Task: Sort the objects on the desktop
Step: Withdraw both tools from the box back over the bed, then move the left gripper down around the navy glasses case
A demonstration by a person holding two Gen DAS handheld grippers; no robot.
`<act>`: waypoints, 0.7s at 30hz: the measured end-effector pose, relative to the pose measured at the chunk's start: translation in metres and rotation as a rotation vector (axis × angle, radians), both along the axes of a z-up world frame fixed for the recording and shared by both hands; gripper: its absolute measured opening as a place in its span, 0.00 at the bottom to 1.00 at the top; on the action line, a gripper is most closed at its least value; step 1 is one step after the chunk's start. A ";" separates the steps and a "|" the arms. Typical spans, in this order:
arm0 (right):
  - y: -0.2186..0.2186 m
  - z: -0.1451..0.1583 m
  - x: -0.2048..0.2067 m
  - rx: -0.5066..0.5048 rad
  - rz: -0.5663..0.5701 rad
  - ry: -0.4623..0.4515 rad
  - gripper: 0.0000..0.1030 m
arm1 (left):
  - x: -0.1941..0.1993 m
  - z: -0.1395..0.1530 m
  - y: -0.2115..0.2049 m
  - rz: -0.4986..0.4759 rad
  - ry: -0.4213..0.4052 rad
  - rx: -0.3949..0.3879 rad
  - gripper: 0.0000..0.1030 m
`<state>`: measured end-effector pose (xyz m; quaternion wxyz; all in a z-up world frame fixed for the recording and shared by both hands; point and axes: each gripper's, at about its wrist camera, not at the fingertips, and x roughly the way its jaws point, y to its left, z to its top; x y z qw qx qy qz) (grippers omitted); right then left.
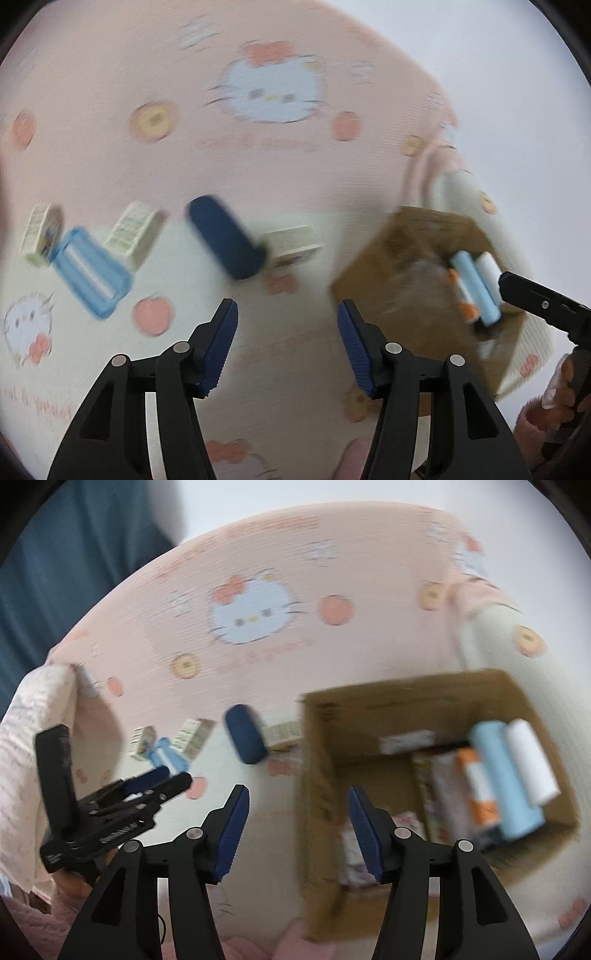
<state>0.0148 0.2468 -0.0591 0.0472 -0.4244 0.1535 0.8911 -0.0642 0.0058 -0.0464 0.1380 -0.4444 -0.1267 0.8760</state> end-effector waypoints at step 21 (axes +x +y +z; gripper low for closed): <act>-0.077 -0.144 -0.120 -0.086 0.094 -0.149 0.58 | -0.045 -0.082 -0.071 0.086 -0.054 -0.063 0.59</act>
